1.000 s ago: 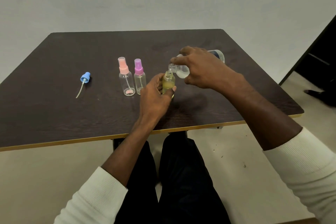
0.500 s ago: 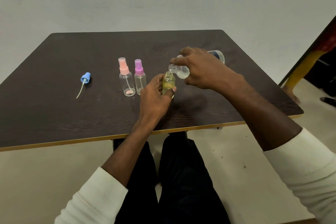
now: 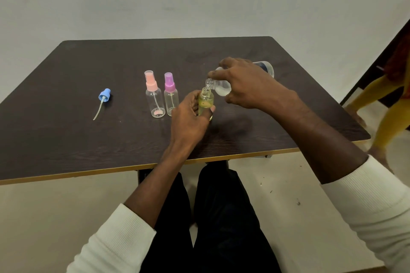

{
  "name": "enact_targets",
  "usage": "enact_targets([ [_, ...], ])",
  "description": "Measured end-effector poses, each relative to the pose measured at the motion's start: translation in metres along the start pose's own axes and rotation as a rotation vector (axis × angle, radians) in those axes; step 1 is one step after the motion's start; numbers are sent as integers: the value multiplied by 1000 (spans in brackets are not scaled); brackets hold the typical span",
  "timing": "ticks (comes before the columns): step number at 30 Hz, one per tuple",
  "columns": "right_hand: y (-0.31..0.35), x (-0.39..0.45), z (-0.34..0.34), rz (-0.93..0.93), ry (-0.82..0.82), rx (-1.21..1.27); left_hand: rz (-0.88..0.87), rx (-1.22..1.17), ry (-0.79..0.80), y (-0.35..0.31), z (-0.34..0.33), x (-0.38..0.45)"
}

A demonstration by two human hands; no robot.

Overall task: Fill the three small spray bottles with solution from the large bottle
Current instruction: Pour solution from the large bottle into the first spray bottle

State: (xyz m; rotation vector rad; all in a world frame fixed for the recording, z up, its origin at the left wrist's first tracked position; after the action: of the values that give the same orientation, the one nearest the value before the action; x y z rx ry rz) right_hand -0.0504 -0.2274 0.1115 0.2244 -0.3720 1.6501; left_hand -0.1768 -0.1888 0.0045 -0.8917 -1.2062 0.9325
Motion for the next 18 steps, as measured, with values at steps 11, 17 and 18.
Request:
enact_targets([
  [11, -2, 1, -1, -2, -3, 5, -18, -1, 7, 0, 0, 0],
  [17, -2, 1, -1, -5, -1, -2, -32, 9, 3, 0, -1, 0],
  [18, -2, 1, -1, -6, -2, -2, -35, 12, 0, 0, -1, 0],
])
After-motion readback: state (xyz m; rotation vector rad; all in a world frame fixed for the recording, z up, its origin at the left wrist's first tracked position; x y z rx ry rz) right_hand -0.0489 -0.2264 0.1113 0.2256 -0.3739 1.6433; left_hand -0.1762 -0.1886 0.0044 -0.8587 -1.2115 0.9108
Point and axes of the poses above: each hand's wrist, its own x-axis towards the middle knuckle, its own z-axis out of the back of the hand, y = z × x, the point moved 5 cm from there along x, towards the middle knuckle, and after that the axes turned 11 degrees about -y, right-handed, at the moved point
